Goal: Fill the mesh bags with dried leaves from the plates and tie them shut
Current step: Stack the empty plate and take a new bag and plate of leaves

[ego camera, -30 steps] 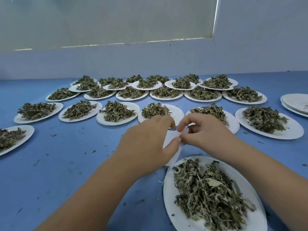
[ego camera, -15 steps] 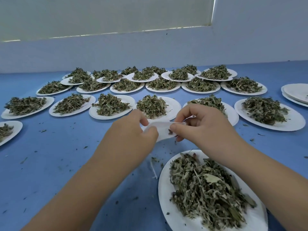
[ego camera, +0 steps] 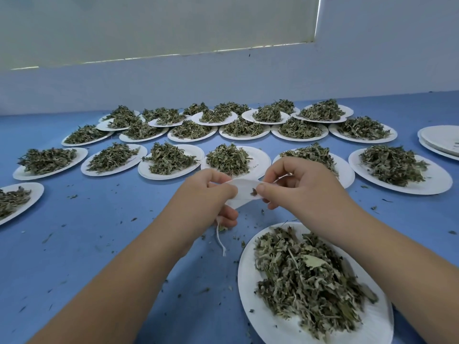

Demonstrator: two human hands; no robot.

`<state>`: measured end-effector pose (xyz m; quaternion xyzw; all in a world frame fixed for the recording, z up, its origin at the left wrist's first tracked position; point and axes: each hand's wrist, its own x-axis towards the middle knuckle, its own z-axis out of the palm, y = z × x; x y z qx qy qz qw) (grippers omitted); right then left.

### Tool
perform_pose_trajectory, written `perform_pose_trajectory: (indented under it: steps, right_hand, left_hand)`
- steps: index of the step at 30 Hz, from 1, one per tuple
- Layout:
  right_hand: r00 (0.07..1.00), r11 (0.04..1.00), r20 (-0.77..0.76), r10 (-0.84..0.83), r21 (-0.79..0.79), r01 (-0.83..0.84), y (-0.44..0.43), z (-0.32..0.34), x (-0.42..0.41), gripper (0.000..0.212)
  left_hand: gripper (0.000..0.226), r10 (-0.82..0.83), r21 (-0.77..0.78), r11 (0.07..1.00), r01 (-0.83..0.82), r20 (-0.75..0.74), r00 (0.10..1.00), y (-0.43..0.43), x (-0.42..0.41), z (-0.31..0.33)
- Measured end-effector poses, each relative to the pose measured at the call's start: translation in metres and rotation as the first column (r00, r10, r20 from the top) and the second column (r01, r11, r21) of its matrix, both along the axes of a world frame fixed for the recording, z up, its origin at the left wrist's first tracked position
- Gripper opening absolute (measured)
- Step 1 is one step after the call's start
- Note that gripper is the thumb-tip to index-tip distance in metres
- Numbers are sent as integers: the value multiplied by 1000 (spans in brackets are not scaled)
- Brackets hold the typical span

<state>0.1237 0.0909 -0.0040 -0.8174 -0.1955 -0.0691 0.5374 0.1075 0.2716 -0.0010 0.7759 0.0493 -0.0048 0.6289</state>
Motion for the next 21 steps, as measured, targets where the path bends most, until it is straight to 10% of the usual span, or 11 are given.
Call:
perform_pose_trajectory:
  steps: [10,21]
  right_hand:
    - [992,998,115,-49,32,46,3,22,-18,21]
    - [991,719,-107,76,-683,-128,38,37,-13,11]
  left_hand:
    - [9,-5,-381,925,-4,-22,1000,-8,5,-3]
    - [9,74,-556,827,-88,-47,996,-7,9,-1]
